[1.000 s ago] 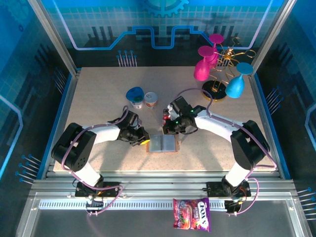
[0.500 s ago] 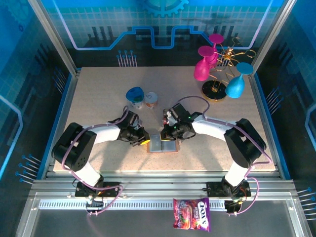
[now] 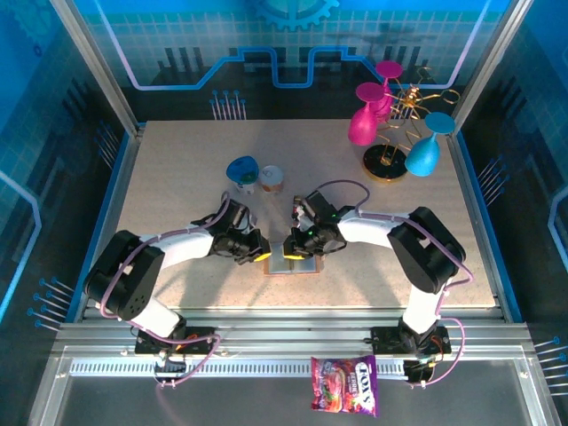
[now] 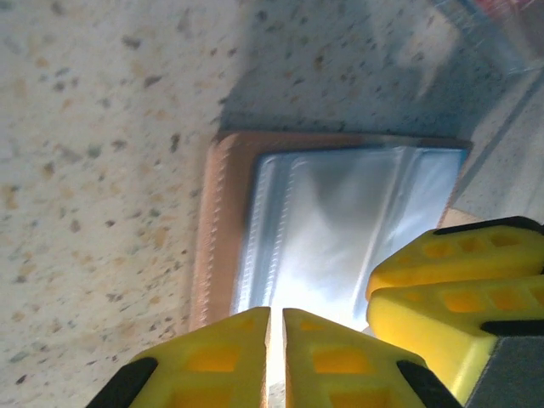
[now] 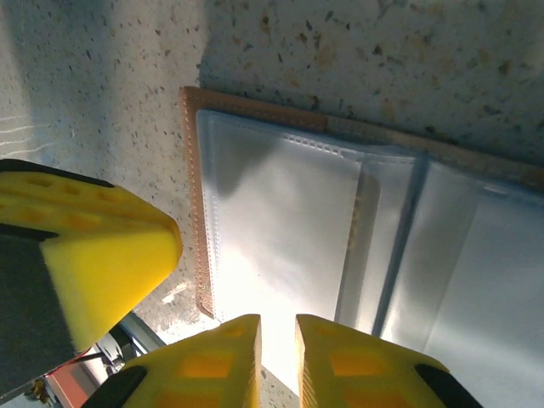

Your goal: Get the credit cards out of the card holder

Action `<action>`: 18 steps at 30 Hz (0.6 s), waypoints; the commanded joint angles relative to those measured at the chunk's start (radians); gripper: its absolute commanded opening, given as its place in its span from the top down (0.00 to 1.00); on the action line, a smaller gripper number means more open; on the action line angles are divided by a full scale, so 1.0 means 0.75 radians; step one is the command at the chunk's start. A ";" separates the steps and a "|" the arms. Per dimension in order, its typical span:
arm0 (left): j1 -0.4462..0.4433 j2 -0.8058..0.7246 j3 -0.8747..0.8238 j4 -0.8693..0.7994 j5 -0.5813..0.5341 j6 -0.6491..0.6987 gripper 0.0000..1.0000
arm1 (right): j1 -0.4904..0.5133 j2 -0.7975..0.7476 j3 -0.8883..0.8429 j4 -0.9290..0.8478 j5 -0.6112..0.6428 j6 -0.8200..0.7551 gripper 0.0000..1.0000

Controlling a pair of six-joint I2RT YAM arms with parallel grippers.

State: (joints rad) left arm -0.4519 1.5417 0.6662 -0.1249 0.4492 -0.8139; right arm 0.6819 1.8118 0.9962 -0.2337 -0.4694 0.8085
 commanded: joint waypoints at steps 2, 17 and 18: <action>-0.009 0.008 -0.025 -0.026 -0.008 -0.022 0.88 | 0.021 0.041 0.043 -0.001 -0.033 0.003 0.79; -0.007 0.055 -0.019 -0.057 -0.053 0.022 0.89 | 0.021 0.055 0.067 -0.104 0.030 -0.032 0.70; -0.007 0.057 -0.019 -0.057 -0.057 0.024 0.89 | 0.021 0.054 0.067 -0.107 0.034 -0.033 0.69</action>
State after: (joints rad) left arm -0.4519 1.5665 0.6567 -0.1299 0.4229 -0.8120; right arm 0.6827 1.8389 1.0286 -0.2680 -0.4644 0.8032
